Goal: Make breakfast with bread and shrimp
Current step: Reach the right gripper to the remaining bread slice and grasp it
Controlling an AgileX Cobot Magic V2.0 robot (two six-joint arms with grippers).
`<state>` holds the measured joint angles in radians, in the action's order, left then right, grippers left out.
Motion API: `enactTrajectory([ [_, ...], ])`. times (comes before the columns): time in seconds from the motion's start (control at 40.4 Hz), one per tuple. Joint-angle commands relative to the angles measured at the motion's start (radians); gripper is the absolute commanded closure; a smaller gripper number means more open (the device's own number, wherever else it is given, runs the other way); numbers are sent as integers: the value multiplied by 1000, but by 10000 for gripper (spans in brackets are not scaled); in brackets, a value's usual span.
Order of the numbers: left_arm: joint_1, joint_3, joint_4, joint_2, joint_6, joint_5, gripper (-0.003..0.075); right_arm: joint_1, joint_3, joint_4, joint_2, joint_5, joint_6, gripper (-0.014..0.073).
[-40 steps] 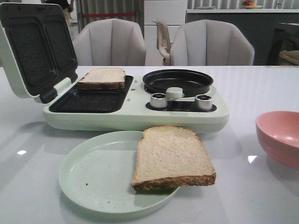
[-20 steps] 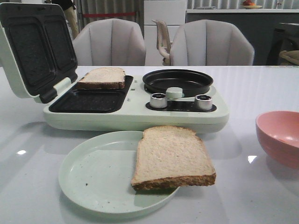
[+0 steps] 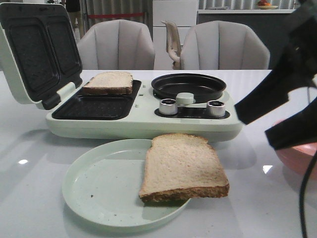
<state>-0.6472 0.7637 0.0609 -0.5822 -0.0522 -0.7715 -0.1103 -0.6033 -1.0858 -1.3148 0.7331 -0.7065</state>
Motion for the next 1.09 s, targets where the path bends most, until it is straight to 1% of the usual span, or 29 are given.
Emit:
enactTrajectory([
  [0.0,-7,25,0,-2,1,82,265,-57,-37,-78,-59,-56,-29,109],
  [0.173,-7,25,0,-2,1,82,265,-109,-80,-94,-191,-83,-29,109],
  [0.445,-7,25,-3,-2,1,82,265,-112,-167,-96,-337,-90,-29,109],
  [0.643,-7,25,-3,-2,1,82,265,-112,-213,-96,-374,-76,-29,122],
  [0.742,-7,25,-3,-2,1,82,265,-112,-220,-96,-374,-68,-29,204],
  [0.767,-7,25,-3,-2,1,82,265,-112,-220,-96,-374,-68,-29,246],
  [0.792,-7,25,-3,-2,1,82,265,-112,-220,-96,-374,-68,-29,263],
  [0.891,-7,25,-3,-2,1,82,265,-112,-220,-96,-374,-63,-29,378],
  [0.965,-7,25,-3,-2,1,82,265,-112,-220,-96,-374,-52,-29,441],
  [1.064,-7,25,-3,-2,1,82,265,-112,-220,-96,-372,-35,-30,501],
])
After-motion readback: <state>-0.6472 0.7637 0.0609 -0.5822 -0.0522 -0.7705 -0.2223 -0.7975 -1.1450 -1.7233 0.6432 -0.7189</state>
